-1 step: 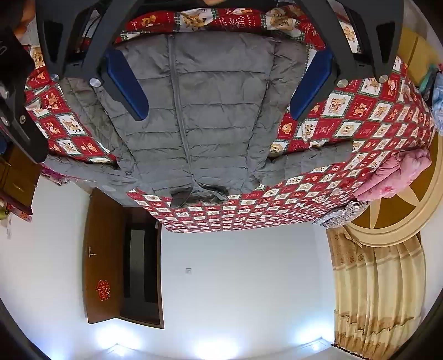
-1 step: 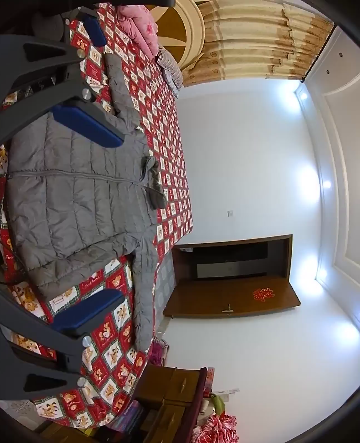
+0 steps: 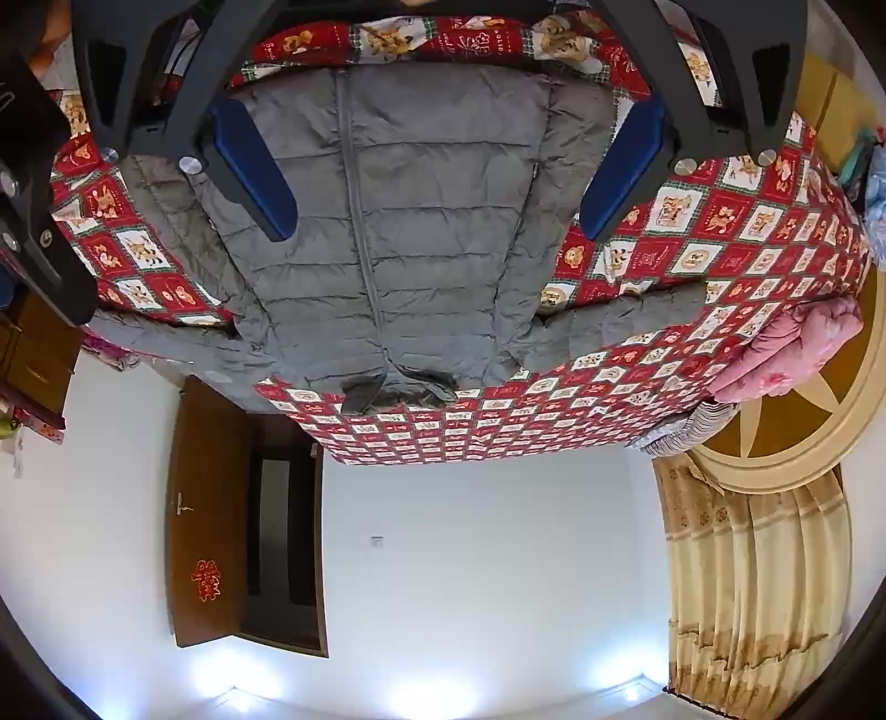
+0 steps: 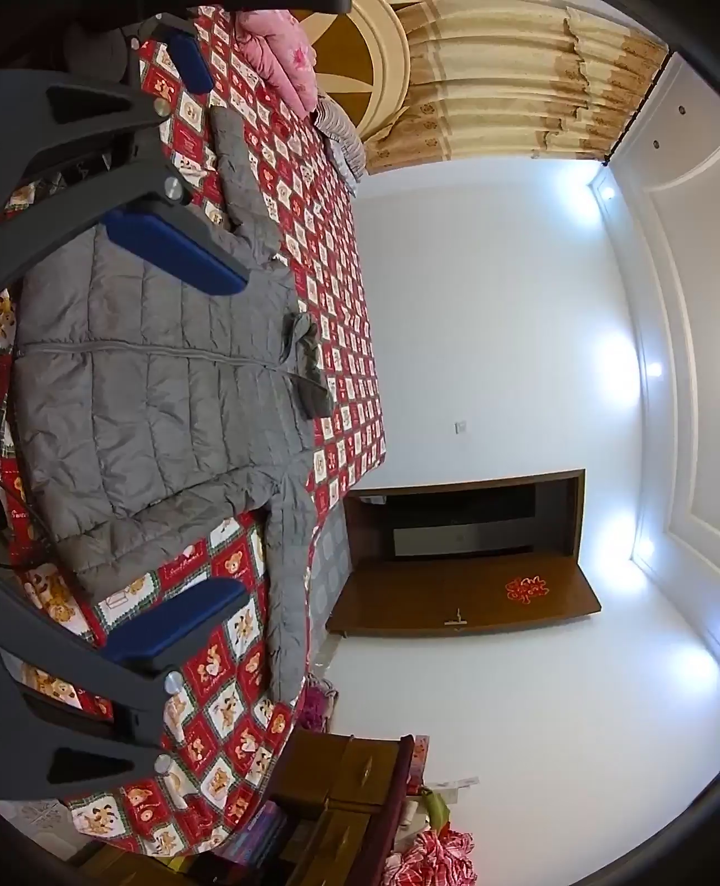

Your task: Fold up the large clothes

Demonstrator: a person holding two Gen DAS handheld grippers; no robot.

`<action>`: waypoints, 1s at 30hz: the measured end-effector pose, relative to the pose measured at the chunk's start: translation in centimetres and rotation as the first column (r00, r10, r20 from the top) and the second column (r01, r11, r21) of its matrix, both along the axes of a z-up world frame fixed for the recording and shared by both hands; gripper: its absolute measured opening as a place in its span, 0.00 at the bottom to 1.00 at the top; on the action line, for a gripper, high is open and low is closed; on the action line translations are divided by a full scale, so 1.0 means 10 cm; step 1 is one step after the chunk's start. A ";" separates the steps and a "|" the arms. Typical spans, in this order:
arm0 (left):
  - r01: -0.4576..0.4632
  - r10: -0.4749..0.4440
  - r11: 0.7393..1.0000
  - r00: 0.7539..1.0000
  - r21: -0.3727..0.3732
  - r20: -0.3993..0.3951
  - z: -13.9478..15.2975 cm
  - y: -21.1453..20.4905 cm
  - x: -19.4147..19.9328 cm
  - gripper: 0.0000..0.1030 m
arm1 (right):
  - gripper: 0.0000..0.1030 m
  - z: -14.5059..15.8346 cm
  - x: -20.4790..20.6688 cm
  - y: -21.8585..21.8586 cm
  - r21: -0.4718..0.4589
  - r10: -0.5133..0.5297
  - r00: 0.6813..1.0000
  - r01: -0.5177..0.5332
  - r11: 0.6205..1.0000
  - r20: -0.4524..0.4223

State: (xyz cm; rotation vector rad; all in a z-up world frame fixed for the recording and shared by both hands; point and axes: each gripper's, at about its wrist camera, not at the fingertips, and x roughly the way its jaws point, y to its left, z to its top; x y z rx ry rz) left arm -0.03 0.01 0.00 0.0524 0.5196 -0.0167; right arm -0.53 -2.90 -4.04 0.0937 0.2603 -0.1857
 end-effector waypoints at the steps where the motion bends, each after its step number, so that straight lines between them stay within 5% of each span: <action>1: 0.002 -0.002 1.000 1.000 -0.003 0.003 0.00 0.00 0.00 0.99 | 1.00 0.00 0.00 0.01 -0.009 0.000 1.000 0.000 1.000 0.003; 30: 0.021 -0.022 1.000 0.999 -0.018 -0.030 -0.03 0.01 0.02 0.99 | 1.00 -0.05 0.03 0.04 0.012 0.011 1.000 -0.010 1.000 -0.023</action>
